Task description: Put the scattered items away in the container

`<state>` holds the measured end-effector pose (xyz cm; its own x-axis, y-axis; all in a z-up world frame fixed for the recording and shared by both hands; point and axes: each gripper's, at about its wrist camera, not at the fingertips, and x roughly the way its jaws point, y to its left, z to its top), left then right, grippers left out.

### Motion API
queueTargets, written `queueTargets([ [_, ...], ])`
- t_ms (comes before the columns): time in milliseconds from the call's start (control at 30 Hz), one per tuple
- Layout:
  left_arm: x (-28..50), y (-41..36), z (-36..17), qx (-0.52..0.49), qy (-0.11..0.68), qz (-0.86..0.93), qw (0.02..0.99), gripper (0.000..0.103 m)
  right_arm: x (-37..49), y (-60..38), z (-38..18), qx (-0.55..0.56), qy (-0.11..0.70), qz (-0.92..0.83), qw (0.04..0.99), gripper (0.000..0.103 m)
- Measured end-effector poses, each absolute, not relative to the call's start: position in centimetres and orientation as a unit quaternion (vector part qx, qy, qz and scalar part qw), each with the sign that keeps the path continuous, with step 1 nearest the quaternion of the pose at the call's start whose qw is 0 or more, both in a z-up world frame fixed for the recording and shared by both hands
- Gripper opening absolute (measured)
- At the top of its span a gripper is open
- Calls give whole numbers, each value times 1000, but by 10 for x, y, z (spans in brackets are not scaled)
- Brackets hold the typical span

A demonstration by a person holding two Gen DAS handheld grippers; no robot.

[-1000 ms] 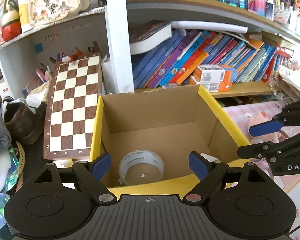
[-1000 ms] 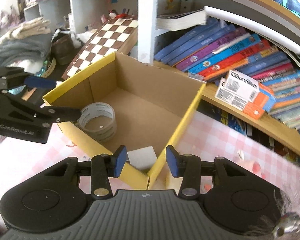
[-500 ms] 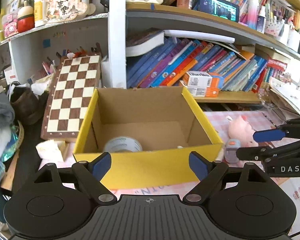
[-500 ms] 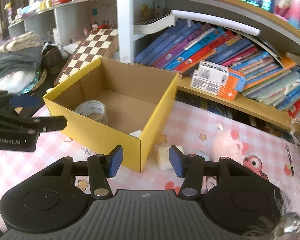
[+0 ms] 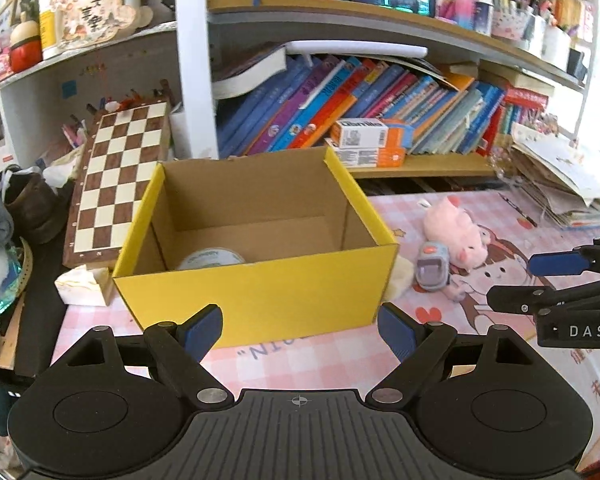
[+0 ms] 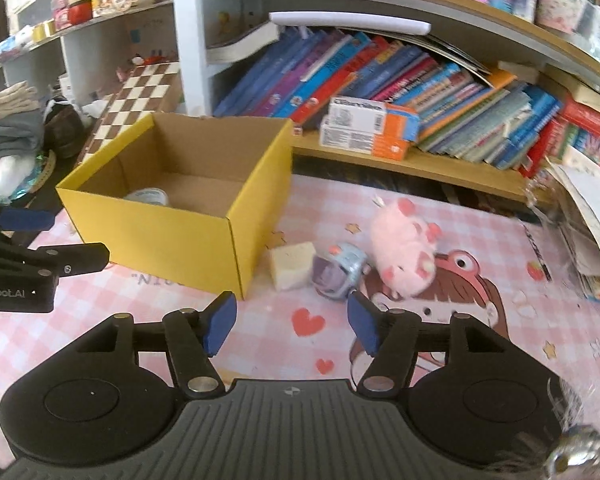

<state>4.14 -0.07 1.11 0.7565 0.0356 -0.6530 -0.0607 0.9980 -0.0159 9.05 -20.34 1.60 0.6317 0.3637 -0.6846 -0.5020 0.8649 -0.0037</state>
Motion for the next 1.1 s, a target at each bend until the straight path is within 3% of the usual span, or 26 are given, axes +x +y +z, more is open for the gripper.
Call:
queueTargets([
  [300, 35, -24, 8, 0, 353, 9, 936, 87, 77, -224, 10, -79, 356, 206, 908, 75],
  [433, 33, -30, 8, 2, 354, 8, 935, 87, 75, -234, 8, -69, 355, 183, 914, 89],
  [567, 32, -40, 7, 6, 358, 1, 934, 87, 74, -244, 4, -58, 358, 162, 918, 95],
  [1100, 37, -78, 7, 39, 358, -21, 933, 87, 75, -273, 0, -38, 365, 149, 918, 98],
])
